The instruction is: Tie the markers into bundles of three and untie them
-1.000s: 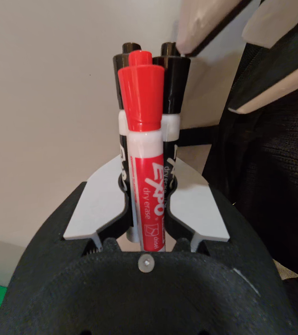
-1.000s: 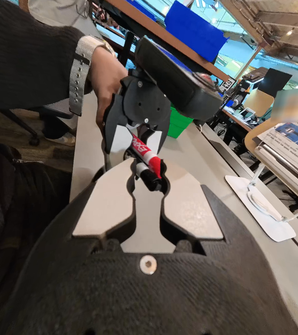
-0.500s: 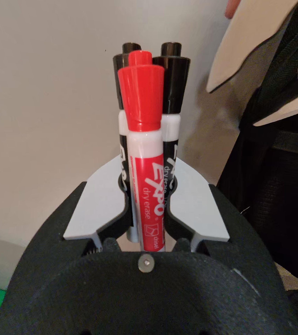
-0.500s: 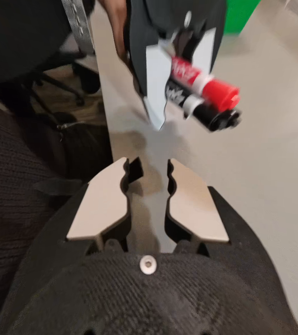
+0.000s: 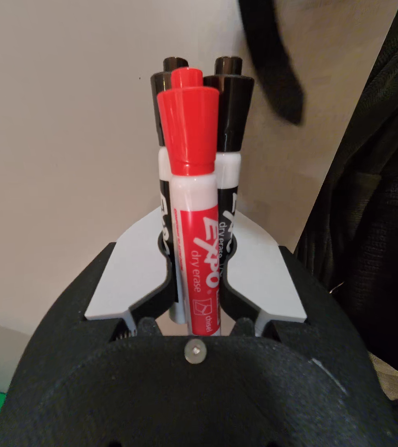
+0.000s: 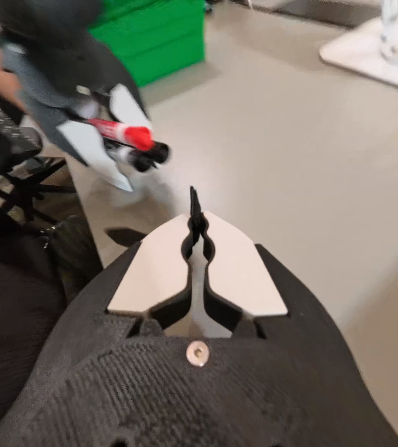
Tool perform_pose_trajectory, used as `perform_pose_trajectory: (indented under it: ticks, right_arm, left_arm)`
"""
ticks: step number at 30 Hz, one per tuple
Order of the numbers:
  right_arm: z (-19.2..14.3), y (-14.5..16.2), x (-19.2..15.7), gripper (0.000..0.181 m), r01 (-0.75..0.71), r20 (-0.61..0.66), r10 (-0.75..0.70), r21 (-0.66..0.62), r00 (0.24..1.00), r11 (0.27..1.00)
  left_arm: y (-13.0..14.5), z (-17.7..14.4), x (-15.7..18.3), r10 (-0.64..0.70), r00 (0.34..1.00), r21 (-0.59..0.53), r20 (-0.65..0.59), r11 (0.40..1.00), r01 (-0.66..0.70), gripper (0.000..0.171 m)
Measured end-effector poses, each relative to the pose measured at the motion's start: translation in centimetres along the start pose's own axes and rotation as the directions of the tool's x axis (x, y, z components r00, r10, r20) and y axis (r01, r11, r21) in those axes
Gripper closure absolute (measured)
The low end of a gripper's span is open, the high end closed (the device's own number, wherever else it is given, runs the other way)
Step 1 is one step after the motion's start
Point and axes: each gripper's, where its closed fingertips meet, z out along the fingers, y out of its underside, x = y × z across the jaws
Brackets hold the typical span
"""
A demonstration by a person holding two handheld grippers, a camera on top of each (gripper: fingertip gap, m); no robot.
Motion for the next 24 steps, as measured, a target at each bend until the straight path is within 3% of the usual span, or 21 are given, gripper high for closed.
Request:
perform_pose_trajectory:
  ticks: [2,4,6,8,11,16,20,24]
  right_arm:
    - [0.2,1.3,1.6,0.178,-0.175,0.021,0.176,-0.031,0.984,0.984]
    - [0.3,0.8,1.4,0.177,-0.343,0.129,0.340,0.006,0.932,0.939]
    - [0.0,-0.1,1.4,0.174,-0.428,0.194,0.410,0.057,0.891,0.902]
    - [-0.2,0.1,2.5,0.164,-0.402,0.128,0.392,0.064,0.911,0.913]
    - [-0.3,0.7,4.0,0.115,-0.283,-0.024,0.284,0.024,0.959,0.959]
    - [-0.6,0.5,3.9,0.104,-0.104,-0.092,0.103,-0.007,0.990,0.995]
    - [-1.6,0.4,5.1,0.097,0.027,-0.172,-0.033,-0.035,0.985,0.999]
    - [-3.7,1.6,6.0,0.090,-0.043,-0.260,0.026,-0.061,0.965,0.997]
  left_arm:
    - [-0.5,0.2,0.1,0.016,1.000,0.013,0.004,1.000,-0.016,0.128]
    - [-0.8,0.5,0.4,0.031,1.000,0.017,0.000,0.999,-0.031,0.128]
    - [-0.9,0.8,0.5,0.044,0.999,0.008,-0.001,0.999,-0.044,0.128]
    - [-0.7,1.3,0.5,0.046,0.999,-0.008,-0.002,0.999,-0.046,0.128]
    - [-0.2,1.7,0.5,0.018,1.000,-0.027,-0.016,0.999,-0.019,0.128]
    - [0.1,1.3,0.7,0.026,1.000,-0.095,0.006,0.995,-0.025,0.128]
    - [-0.7,1.4,1.3,0.049,0.999,-0.083,0.006,0.995,-0.049,0.128]
    - [-0.7,1.7,1.7,0.056,0.998,-0.069,0.005,0.996,-0.055,0.128]
